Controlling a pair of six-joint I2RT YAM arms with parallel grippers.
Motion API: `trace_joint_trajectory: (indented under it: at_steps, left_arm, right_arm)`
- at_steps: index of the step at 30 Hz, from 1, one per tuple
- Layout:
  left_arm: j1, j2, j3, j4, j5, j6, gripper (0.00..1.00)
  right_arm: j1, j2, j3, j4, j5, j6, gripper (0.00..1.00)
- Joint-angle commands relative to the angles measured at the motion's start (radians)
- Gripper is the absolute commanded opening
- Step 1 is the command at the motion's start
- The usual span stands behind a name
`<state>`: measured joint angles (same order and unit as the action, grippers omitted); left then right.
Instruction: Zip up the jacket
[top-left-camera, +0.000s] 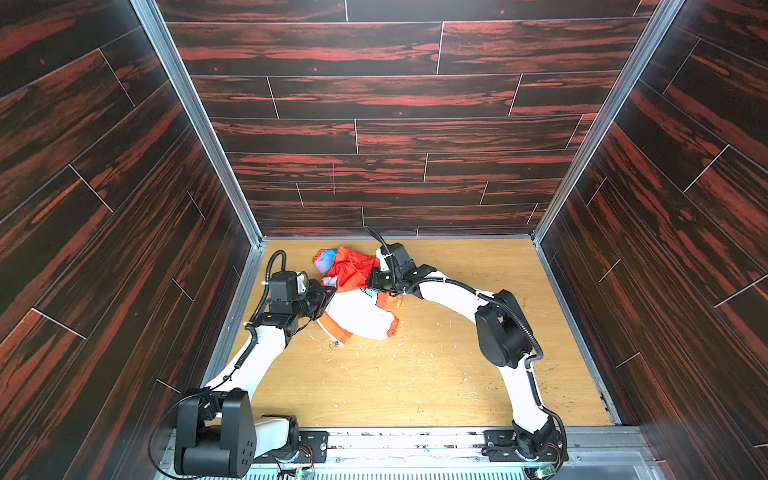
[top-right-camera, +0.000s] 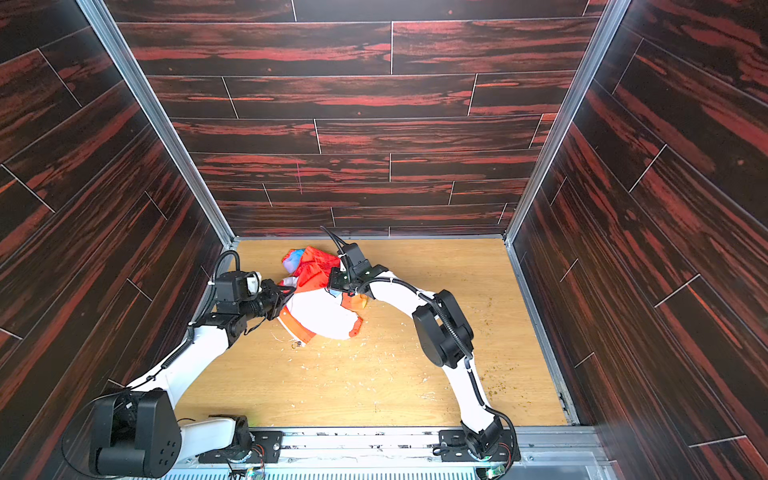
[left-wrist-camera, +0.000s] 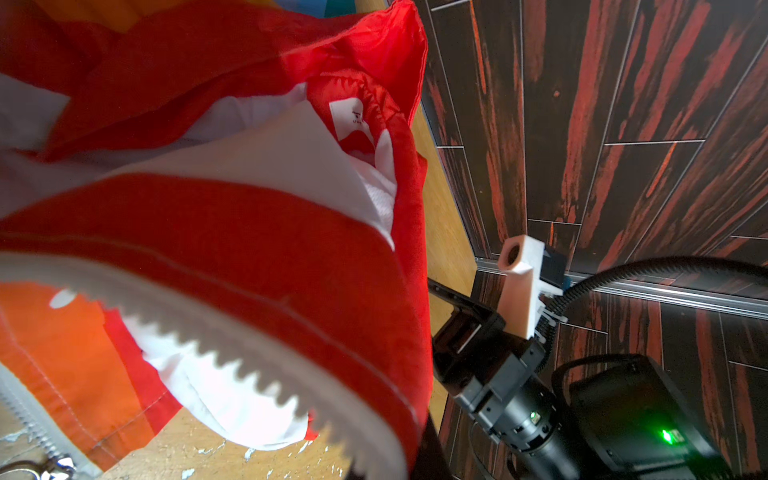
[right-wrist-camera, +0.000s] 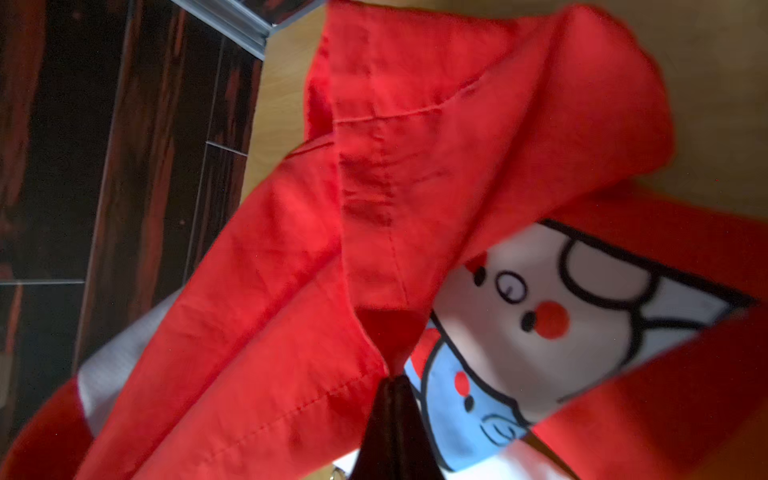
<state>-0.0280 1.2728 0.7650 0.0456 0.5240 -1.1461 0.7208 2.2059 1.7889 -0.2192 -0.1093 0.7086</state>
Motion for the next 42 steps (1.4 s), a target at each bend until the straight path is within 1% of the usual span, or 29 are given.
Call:
trace_joint_trajectory:
  at_steps: [1,6,10,15,18,23,24,27,29,30,31,32,33,35,38,42]
  left_arm:
    - [0.003,-0.017,0.046,0.025,0.025,-0.030,0.00]
    - [0.003,-0.015,0.126,0.053,0.036,-0.084,0.00]
    - [0.003,0.003,0.213,0.076,0.043,-0.140,0.00]
    - [-0.020,0.041,0.322,0.103,0.056,-0.198,0.00]
    - [-0.075,0.049,0.371,0.097,0.043,-0.202,0.00]
    - [-0.216,0.040,0.417,0.094,0.000,-0.212,0.00]
    - [-0.246,0.035,0.434,0.079,-0.006,-0.197,0.00]
    - [-0.315,0.008,0.478,-0.045,-0.051,-0.120,0.00]
    - [-0.342,-0.013,0.479,-0.109,-0.081,-0.089,0.00]
    - [-0.351,-0.024,0.467,-0.134,-0.090,-0.077,0.00]
    - [-0.357,-0.037,0.449,-0.150,-0.099,-0.070,0.00]
    - [-0.358,-0.054,0.418,-0.162,-0.112,-0.069,0.00]
    - [-0.358,-0.076,0.374,-0.162,-0.129,-0.073,0.00]
    - [-0.359,-0.118,0.295,-0.153,-0.161,-0.076,0.00]
    - [-0.363,-0.176,0.153,-0.124,-0.182,-0.109,0.00]
    - [-0.395,-0.261,-0.045,-0.088,-0.197,-0.167,0.00]
  right_arm:
    - [-0.022,-0.119,-0.035,-0.072,0.053,-0.081,0.00]
    - [-0.025,-0.305,-0.160,-0.105,0.097,-0.167,0.00]
    - [-0.026,-0.472,-0.268,-0.144,0.135,-0.212,0.00]
    - [-0.026,-0.680,-0.377,-0.198,0.146,-0.259,0.00]
    - [-0.026,-0.789,-0.421,-0.254,0.166,-0.274,0.00]
    - [-0.027,-0.952,-0.448,-0.373,0.221,-0.284,0.00]
    - [-0.030,-0.987,-0.447,-0.396,0.233,-0.286,0.00]
    - [-0.062,-1.051,-0.418,-0.472,0.256,-0.297,0.00]
    - [-0.088,-1.047,-0.393,-0.519,0.247,-0.303,0.00]
    - [-0.090,-1.033,-0.391,-0.528,0.247,-0.304,0.02]
    - [-0.090,-1.019,-0.396,-0.528,0.236,-0.299,0.14]
    - [-0.090,-1.001,-0.411,-0.512,0.207,-0.287,0.29]
    - [-0.090,-0.981,-0.434,-0.483,0.166,-0.272,0.41]
    - [-0.089,-0.934,-0.479,-0.408,0.102,-0.223,0.56]
    - [-0.090,-0.841,-0.526,-0.299,0.052,-0.143,0.67]
    - [-0.088,-0.712,-0.554,-0.168,0.001,-0.071,0.74]
